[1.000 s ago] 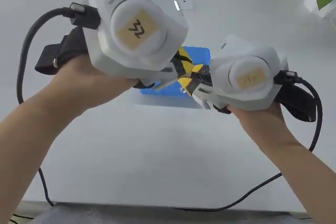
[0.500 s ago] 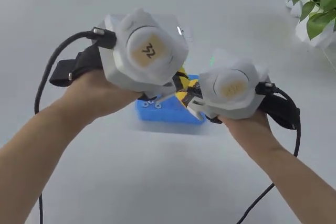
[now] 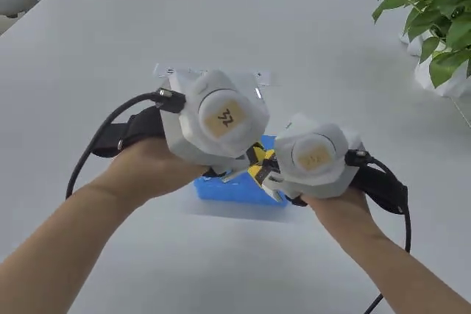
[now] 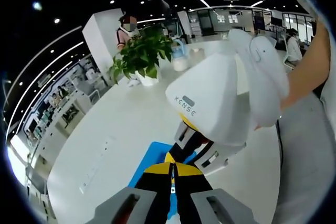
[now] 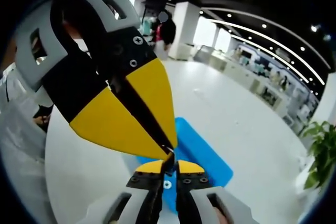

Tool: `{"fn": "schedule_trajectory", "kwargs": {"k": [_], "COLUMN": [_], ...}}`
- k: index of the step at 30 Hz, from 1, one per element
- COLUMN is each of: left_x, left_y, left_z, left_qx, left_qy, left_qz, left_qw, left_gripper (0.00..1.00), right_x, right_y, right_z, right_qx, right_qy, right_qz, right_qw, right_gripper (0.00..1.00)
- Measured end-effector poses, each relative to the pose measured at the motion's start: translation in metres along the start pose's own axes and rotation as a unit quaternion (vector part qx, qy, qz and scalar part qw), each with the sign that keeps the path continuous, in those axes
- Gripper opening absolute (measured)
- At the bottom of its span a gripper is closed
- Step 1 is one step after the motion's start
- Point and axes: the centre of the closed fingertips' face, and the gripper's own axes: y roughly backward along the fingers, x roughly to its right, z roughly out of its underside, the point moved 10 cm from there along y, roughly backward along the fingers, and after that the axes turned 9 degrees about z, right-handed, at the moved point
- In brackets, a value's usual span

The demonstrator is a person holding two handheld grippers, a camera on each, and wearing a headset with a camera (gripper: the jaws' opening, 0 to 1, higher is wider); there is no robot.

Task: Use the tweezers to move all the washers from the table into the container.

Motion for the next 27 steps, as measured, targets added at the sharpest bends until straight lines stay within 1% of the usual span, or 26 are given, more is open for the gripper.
{"fn": "schedule_trajectory", "kwargs": {"k": [5,9,11,14,16,19,23,25,27], "left_x": [0.009,0.024,0.031,0.04,0.046,0.055,0.068,0.074,0.08], "left_y": [0.01,0.02,0.025,0.03,0.032,0.032,0.029,0.025,0.02], "left_z": [-0.004,-0.009,-0.011,-0.012,-0.009,-0.003,0.006,0.011,0.016], "left_qx": [0.01,0.019,0.022,0.031,0.035,0.036,0.028,0.024,0.012], "left_qy": [-0.001,-0.012,-0.017,-0.017,-0.012,-0.004,-0.001,0.001,0.0], "left_qz": [0.0,0.0,0.001,0.007,0.014,0.024,0.037,0.046,0.056], "left_qw": [0.9999,0.9997,0.9996,0.9993,0.9992,0.999,0.9989,0.9987,0.9984], "left_gripper": [0.0,0.0,0.0,0.0,0.0,0.0,0.0,0.0,0.0], "right_x": [-0.006,-0.014,-0.018,-0.025,-0.031,-0.038,-0.048,-0.054,-0.062], "right_y": [0.015,0.03,0.039,0.051,0.058,0.066,0.072,0.073,0.073], "right_z": [-0.002,-0.003,-0.003,-0.001,0.003,0.01,0.022,0.028,0.036], "right_qx": [0.012,0.022,0.026,0.025,0.02,0.014,0.002,-0.007,-0.017], "right_qy": [0.002,0.005,0.012,0.022,0.027,0.015,-0.009,-0.009,-0.001], "right_qz": [0.009,0.024,0.036,0.049,0.053,0.059,0.052,0.051,0.047], "right_qw": [0.9999,0.9995,0.9989,0.9982,0.998,0.9981,0.9986,0.9986,0.9987], "right_gripper": [0.05,0.05,0.06,0.06,0.06,0.07,0.09,0.09,0.09]}}
